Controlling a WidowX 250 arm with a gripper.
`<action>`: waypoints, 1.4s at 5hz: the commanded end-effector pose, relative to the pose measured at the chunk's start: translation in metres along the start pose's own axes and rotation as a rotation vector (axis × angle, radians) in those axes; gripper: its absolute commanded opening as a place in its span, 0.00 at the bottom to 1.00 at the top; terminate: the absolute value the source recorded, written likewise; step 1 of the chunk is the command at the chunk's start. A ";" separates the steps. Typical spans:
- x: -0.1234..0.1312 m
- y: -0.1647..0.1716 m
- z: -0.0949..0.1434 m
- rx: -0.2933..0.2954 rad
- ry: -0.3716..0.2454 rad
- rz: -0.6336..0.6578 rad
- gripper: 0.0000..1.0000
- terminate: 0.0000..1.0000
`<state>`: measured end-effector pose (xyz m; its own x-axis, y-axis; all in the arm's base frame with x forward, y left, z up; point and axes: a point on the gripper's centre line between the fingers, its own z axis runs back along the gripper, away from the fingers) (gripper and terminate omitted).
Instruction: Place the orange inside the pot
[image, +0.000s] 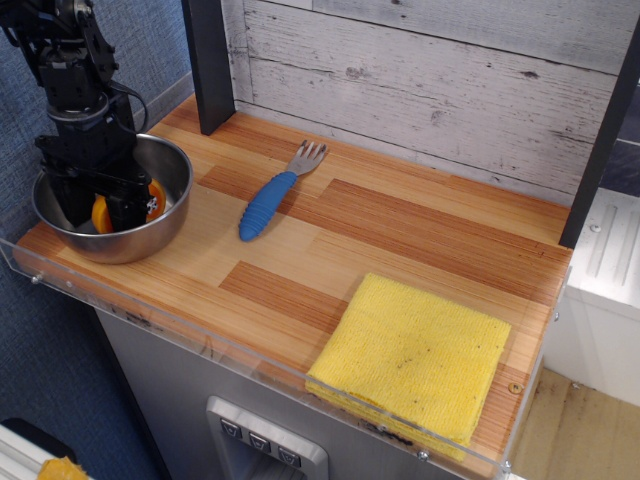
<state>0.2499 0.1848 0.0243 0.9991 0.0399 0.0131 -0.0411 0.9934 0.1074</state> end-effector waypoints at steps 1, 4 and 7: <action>-0.004 0.004 0.034 0.048 -0.085 0.049 1.00 0.00; -0.010 -0.031 0.095 -0.006 -0.222 -0.012 1.00 0.00; 0.013 -0.102 0.105 -0.076 -0.161 -0.083 1.00 0.00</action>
<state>0.2671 0.0683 0.1058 0.9898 -0.0525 0.1322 0.0492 0.9984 0.0285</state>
